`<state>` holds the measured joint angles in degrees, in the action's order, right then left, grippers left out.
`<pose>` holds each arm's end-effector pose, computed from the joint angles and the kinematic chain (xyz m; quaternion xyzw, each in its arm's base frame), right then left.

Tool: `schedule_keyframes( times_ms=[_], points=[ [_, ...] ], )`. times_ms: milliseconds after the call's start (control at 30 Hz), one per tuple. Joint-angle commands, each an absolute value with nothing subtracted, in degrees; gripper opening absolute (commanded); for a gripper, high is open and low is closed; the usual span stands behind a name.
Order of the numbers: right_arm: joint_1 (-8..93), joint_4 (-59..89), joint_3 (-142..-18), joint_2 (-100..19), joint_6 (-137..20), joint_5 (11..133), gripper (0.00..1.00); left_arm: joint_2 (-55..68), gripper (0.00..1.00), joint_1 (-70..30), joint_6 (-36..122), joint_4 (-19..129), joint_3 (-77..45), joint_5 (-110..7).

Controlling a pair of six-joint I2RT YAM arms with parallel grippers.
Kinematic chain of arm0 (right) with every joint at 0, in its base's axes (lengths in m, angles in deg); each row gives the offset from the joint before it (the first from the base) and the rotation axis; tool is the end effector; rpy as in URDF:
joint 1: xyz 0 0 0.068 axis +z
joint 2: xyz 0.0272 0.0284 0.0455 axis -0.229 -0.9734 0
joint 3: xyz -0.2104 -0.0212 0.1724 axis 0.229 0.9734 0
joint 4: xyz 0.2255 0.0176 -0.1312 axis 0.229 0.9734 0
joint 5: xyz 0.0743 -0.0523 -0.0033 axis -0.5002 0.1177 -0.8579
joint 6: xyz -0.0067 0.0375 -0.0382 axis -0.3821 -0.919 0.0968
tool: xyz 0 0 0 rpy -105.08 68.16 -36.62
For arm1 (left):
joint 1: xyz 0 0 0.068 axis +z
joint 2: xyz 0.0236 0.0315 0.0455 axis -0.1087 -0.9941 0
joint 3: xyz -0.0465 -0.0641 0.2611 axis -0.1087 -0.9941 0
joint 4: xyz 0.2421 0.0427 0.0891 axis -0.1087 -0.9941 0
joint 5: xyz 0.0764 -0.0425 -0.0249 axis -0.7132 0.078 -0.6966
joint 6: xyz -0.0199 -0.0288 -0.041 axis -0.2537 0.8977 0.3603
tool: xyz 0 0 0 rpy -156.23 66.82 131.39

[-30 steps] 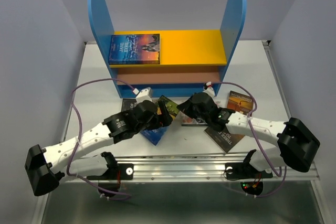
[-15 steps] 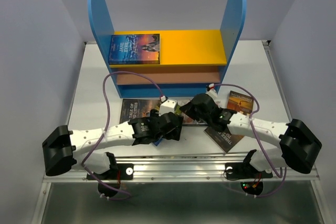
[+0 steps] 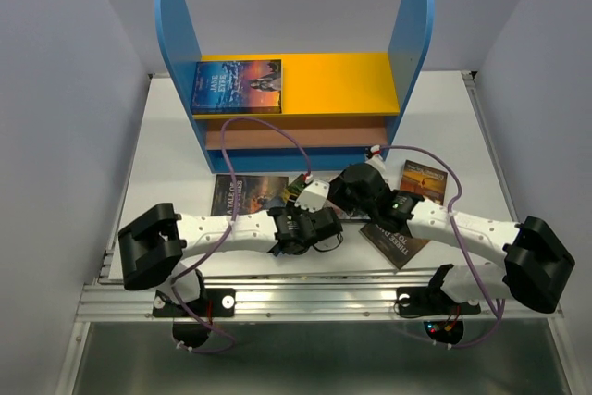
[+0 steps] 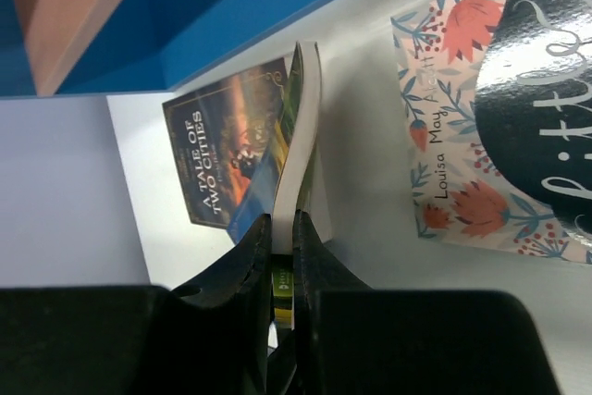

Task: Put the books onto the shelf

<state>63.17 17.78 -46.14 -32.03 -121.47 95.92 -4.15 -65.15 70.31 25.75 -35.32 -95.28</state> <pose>0.1829 0.2014 0.2296 0.2183 0.8510 0.3331 0.3424 0.1122 -0.2690 0.2067 0.1843 0.9041 -0.0357 0.3840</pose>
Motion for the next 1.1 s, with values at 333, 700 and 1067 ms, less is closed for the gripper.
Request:
schedule_keyframes(
  times_ms=[333, 700, 1067],
  points=[
    [63.3, 18.1, -50.3, -30.5, -118.4, 96.5, 0.37, -14.2, 0.00, -73.6, 85.6, 0.1, -18.3, -117.5],
    [62.8, 27.7, -52.4, -16.1, -112.4, 110.2, 1.00, -1.9, 0.00, -77.0, 80.5, 0.7, -12.2, -125.2],
    [62.8, 36.3, -51.5, -1.0, -108.8, 120.1, 1.00, 23.0, 0.00, -76.9, 31.9, 38.4, -19.4, -114.3]
  ],
)
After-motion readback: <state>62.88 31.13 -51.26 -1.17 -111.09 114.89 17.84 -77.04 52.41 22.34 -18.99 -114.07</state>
